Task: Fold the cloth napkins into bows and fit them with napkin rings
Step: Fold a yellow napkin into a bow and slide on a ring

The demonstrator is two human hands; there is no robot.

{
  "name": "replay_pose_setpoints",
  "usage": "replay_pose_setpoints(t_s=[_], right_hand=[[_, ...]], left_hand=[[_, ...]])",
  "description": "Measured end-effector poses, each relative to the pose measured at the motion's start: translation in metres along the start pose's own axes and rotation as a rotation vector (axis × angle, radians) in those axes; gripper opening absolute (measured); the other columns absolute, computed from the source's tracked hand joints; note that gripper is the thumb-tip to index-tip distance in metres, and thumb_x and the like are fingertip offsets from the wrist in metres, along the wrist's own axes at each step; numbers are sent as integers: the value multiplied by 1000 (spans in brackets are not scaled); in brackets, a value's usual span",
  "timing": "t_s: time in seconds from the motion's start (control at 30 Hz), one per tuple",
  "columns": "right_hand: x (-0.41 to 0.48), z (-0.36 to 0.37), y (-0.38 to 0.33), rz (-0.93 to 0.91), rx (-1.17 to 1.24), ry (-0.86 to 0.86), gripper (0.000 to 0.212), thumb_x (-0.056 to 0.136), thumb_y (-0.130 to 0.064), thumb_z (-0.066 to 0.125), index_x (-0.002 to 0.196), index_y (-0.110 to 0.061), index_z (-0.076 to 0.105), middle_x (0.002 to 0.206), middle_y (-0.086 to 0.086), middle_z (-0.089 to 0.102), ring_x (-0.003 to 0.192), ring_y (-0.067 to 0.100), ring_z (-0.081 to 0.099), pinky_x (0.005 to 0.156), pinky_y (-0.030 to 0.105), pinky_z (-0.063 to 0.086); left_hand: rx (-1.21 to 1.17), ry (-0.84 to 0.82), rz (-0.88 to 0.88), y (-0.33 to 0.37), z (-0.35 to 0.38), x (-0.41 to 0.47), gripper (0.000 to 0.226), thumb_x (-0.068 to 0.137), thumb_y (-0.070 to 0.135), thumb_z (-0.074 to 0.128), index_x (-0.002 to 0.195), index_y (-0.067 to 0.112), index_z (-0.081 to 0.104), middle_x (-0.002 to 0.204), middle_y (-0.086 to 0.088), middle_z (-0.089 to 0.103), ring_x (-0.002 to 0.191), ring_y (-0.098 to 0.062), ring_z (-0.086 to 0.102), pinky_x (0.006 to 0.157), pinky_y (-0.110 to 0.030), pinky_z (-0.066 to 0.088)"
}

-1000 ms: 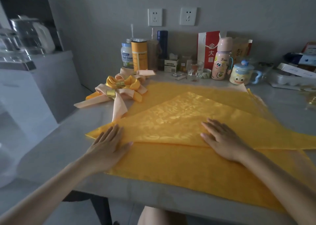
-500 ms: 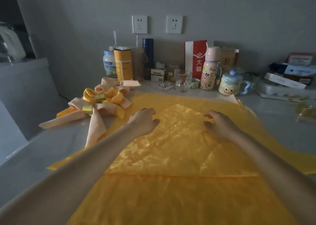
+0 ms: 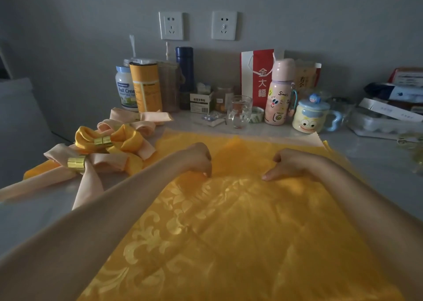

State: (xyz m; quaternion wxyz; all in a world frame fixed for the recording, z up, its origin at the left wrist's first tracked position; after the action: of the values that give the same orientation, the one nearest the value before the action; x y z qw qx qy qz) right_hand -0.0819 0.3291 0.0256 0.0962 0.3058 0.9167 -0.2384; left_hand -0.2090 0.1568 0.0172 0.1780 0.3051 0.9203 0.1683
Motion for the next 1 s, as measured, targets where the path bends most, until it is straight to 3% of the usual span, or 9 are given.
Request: replay_pose_setpoints(t_s=[0.07,0.13,0.2,0.3,0.4,0.53,0.67,0.77,1.0], right_hand=[[3,1,0,-27,50,10,59,86,-40,64,132,-6,49,136,8,50,119,24,50,92,29,39],[7,4,1,-72,131,64,42,90,-40,58,113,-5,62,114,10,61,97,23,57,79,30,43],[11,7,5,-109,188,127,28,91,-35,58,90,-8,65,85,6,61,72,17,54,61,26,39],[16,11,10,-132,174,193,21,88,-29,64,78,-11,63,72,2,56,62,12,47,54,25,33],[18,12,13,-136,198,202,15,84,-24,69,85,-10,65,76,2,58,62,10,48,53,22,34],[17,9,13,-136,226,161,27,83,-18,71,106,-7,64,92,5,61,78,14,53,57,19,38],[18,6,11,-141,245,138,19,84,-17,69,101,-9,63,85,4,61,69,12,52,59,21,39],[21,9,11,-147,262,161,15,86,-18,67,95,-6,66,75,2,60,63,12,51,59,25,38],[28,17,7,-178,390,254,16,88,-10,59,100,-11,69,97,4,65,73,18,58,59,26,44]], left_hand=[[-103,5,41,0,4,8,26,84,22,69,102,4,62,85,-3,51,80,-20,52,63,-25,39],[-245,73,45,-1,8,14,17,89,27,63,94,11,62,87,-5,53,76,-18,49,63,-26,37],[-352,155,15,-3,11,20,19,91,25,60,101,11,68,95,-6,59,80,-18,54,66,-26,42],[-416,169,-12,-4,13,22,20,89,21,63,105,9,69,96,-5,62,78,-15,55,64,-23,44],[-414,137,-16,-2,13,23,22,88,18,65,107,9,68,101,-6,62,85,-16,55,71,-25,44],[-407,121,-18,-2,10,24,27,86,19,68,111,10,66,111,-7,63,92,-18,57,75,-25,44],[-374,168,0,-1,9,24,30,87,22,67,115,12,64,111,-1,56,96,-16,53,77,-25,43],[-387,206,9,-1,13,25,23,89,23,64,109,12,68,113,-5,62,92,-18,58,70,-23,46],[-491,253,1,-4,18,24,22,91,11,55,109,14,67,116,-6,61,88,-16,54,70,-24,43]])
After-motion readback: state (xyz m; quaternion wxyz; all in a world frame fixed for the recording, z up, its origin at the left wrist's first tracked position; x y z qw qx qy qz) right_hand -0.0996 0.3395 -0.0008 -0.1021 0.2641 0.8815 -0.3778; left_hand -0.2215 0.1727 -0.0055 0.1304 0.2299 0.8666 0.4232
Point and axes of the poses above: each hand's wrist, its own x-axis towards the middle knuckle, its own z-axis out of the palm, y = z × x, the point moved 1 cm from there along x, towards the middle knuckle
